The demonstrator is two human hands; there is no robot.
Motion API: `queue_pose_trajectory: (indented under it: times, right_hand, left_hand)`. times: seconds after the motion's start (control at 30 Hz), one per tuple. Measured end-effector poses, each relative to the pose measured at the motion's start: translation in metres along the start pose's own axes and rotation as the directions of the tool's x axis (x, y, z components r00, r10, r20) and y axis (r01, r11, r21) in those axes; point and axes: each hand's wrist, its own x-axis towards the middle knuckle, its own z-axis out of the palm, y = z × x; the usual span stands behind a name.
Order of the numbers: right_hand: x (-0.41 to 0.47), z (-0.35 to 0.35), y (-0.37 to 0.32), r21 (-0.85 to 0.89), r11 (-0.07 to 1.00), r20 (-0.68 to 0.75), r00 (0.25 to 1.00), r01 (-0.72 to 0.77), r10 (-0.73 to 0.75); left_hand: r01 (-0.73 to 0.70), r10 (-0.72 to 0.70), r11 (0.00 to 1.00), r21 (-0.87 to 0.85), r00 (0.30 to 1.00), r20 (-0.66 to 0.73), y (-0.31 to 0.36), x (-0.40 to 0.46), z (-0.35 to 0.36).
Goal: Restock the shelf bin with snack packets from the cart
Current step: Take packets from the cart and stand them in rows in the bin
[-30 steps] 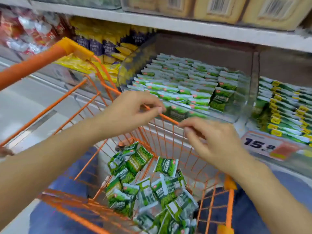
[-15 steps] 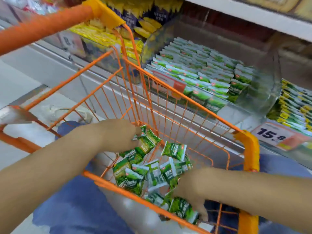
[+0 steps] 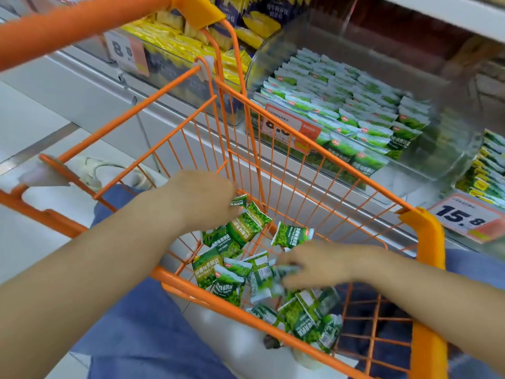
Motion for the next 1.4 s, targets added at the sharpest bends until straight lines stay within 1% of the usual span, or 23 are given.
queue_pose_trajectory:
  times: [0.03,0.1,0.17,0.23,0.3,0.4,0.47,0.57,0.67,0.73,0.87,0.93,0.97,1.0,1.03,1.07,1.1,1.13,1.17,1.23,1.3,1.33,1.4]
  right_hand:
    - [-0.002,-0.006,-0.001,0.23,0.973,-0.067,0.998,0.024,-0.009]
    - [-0.004,-0.017,-0.003,0.576,0.811,-0.195,0.981,0.105,0.011]
    - [-0.007,-0.023,-0.005,0.712,0.671,-0.294,0.956,0.207,0.017]
    - [-0.011,-0.028,-0.014,0.759,0.559,-0.397,0.918,0.335,-0.01]
    - [-0.017,-0.034,-0.017,0.787,0.436,-0.494,0.869,0.436,0.022]
    - [-0.023,-0.039,-0.019,0.765,0.347,-0.598,0.799,0.542,0.07]
    - [-0.023,-0.039,-0.02,0.747,0.316,-0.636,0.767,0.585,0.083]
    - [-0.026,-0.039,-0.022,0.717,0.313,-0.683,0.719,0.624,0.13]
    - [-0.029,-0.04,-0.023,0.696,0.264,-0.713,0.685,0.667,0.151]
    - [-0.029,-0.042,-0.022,0.692,0.251,-0.719,0.677,0.677,0.156]
    - [-0.03,-0.047,-0.018,0.724,0.243,-0.686,0.708,0.645,0.166]
    - [-0.03,-0.048,-0.016,0.778,0.18,-0.626,0.767,0.602,0.14]
    - [-0.03,-0.048,-0.015,0.809,0.114,-0.587,0.801,0.577,0.112]
    - [-0.031,-0.049,-0.015,0.834,0.024,-0.551,0.83,0.551,0.084]
    - [-0.033,-0.05,-0.014,0.844,-0.067,-0.53,0.846,0.532,0.057]
    - [-0.033,-0.051,-0.013,0.839,-0.131,-0.528,0.848,0.528,0.04]
    - [-0.033,-0.052,-0.012,0.825,-0.148,-0.546,0.837,0.546,0.04]
    - [-0.033,-0.052,-0.01,0.811,-0.134,-0.567,0.822,0.569,0.057]
    - [-0.031,-0.052,-0.008,0.802,-0.109,-0.582,0.809,0.588,0.081]
    - [-0.03,-0.052,-0.005,0.788,-0.069,-0.602,0.789,0.612,0.123]
    - [-0.029,-0.052,-0.002,0.774,-0.044,-0.62,0.77,0.632,0.151]
    - [-0.029,-0.051,-0.002,0.766,-0.029,-0.63,0.759,0.642,0.163]
    - [-0.028,-0.05,-0.003,0.752,0.016,-0.651,0.74,0.659,0.17]
  left_hand:
    - [0.001,-0.004,0.999,-0.039,0.998,-0.068,0.0,0.0,-0.002]
    - [-0.035,0.007,0.983,-0.179,0.988,-0.154,0.004,-0.002,-0.007]
    - [-0.071,0.019,0.938,-0.34,0.988,-0.154,0.008,-0.008,-0.012]
    - [-0.091,0.035,0.883,-0.461,0.991,-0.13,0.01,-0.013,-0.018]
    - [-0.125,0.064,0.83,-0.544,0.989,-0.129,0.009,-0.014,-0.021]
    - [-0.156,0.044,0.756,-0.636,0.981,-0.188,0.009,-0.013,-0.027]
    - [-0.171,0.019,0.715,-0.678,0.974,-0.225,0.009,-0.015,-0.03]
    - [-0.208,-0.001,0.675,-0.708,0.959,-0.283,0.011,-0.017,-0.033]
    - [-0.259,-0.08,0.61,-0.749,0.92,-0.383,0.013,-0.018,-0.031]
    - [-0.289,-0.102,0.593,-0.751,0.899,-0.426,0.013,-0.019,-0.03]
    - [-0.309,-0.097,0.516,-0.799,0.906,-0.413,0.012,-0.018,-0.027]
    - [-0.343,-0.153,0.571,-0.746,0.848,-0.507,0.012,-0.017,-0.022]
    - [-0.373,-0.144,0.667,-0.646,0.785,-0.602,0.011,-0.016,-0.019]
    - [-0.391,-0.08,0.78,-0.488,0.711,-0.699,0.012,-0.015,-0.018]
    - [-0.399,0.021,0.861,-0.316,0.648,-0.762,0.013,-0.015,-0.018]
    - [-0.405,0.121,0.896,-0.179,0.613,-0.781,0.014,-0.015,-0.017]
    - [-0.418,0.188,0.902,-0.111,0.61,-0.77,0.015,-0.014,-0.017]
    - [-0.437,0.213,0.891,-0.12,0.638,-0.74,0.015,-0.014,-0.017]
    - [-0.457,0.204,0.869,-0.191,0.682,-0.703,0.016,-0.014,-0.019]
    - [-0.447,0.107,0.787,-0.426,0.779,-0.618,0.017,-0.017,-0.022]
    - [-0.392,-0.031,0.689,-0.61,0.825,-0.564,0.014,-0.019,-0.021]
    - [-0.354,-0.09,0.669,-0.653,0.834,-0.544,0.011,-0.018,-0.019]
    - [-0.269,-0.119,0.701,-0.661,0.869,-0.48,0.007,-0.015,-0.016]
